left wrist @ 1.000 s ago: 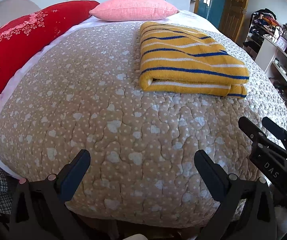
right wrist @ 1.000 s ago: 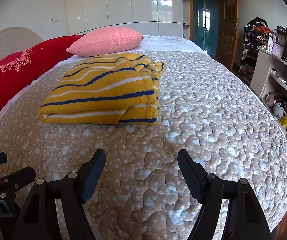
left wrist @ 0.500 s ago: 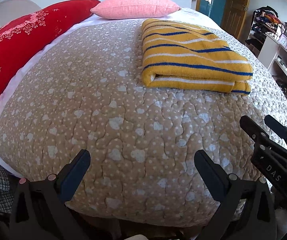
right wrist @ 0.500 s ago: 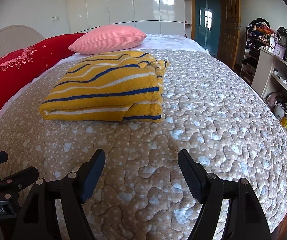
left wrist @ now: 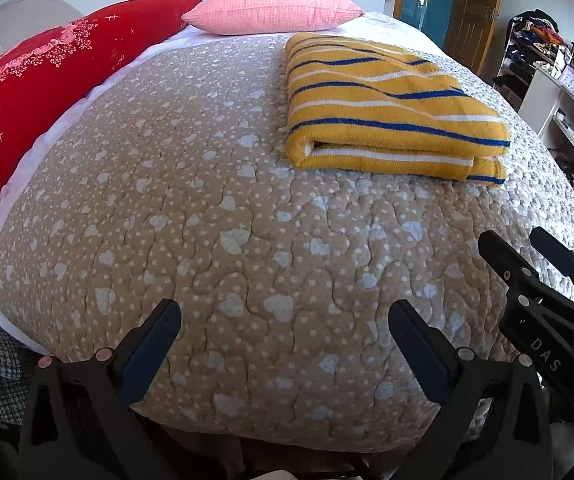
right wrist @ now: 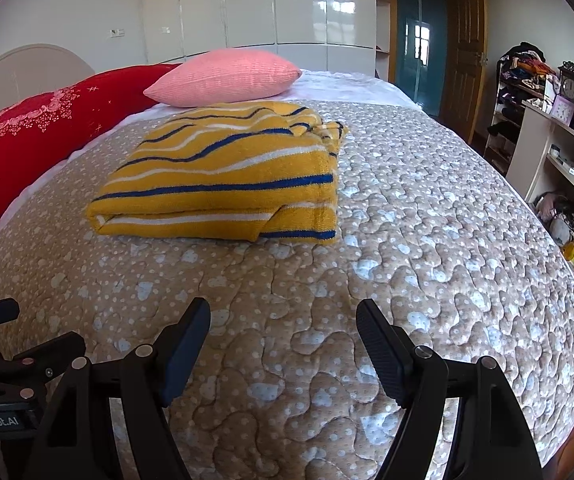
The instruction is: Fold small clothes
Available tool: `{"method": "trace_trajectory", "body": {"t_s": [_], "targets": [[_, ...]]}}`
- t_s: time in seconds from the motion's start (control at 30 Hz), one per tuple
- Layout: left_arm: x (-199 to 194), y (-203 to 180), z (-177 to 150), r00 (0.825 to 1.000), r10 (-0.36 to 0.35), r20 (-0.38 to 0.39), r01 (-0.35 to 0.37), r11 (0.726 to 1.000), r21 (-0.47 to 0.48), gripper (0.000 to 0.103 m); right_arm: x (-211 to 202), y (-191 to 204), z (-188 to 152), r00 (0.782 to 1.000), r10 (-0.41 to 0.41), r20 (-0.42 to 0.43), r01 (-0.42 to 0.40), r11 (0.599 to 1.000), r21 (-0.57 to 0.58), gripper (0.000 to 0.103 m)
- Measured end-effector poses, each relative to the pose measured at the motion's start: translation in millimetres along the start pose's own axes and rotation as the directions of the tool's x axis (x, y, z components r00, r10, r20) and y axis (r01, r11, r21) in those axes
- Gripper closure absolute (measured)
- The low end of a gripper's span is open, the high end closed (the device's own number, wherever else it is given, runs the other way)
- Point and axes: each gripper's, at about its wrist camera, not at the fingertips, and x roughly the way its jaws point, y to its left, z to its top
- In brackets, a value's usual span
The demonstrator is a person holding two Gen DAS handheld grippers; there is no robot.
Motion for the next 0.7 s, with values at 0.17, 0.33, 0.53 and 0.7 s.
{"method": "trace_trajectory", "body": {"t_s": [0.17,0.33,0.53,0.7], "targets": [[1.2,0.2,0.1,1.0,0.0,-0.004,0.0,1.0,-0.001,0.0,2.0,-0.3,-0.6,1.0,0.004,-0.008,-0.004,1.0,0.0,0.023],[1.8,0.6,-0.4,1.0,-0.002,-0.01,0.002,1.0,-0.001,0.0,2.4,-0.7,-0.6,1.0,0.008,-0.007,-0.008,1.0,-0.003,0.023],[3.9,1.3,-0.7,1.0,-0.005,-0.018,0.005,1.0,-0.003,0.0,2.7,0.8,-0.8,1.0,0.012,-0.004,-0.012,1.0,-0.012,0.023],[5.4,1.5,-1.0,1.0,-0.009,-0.019,0.009,1.0,-0.001,0.0,3.5,0.4,-0.8,1.0,0.016,-0.007,-0.016,1.0,-0.009,0.023]]}}
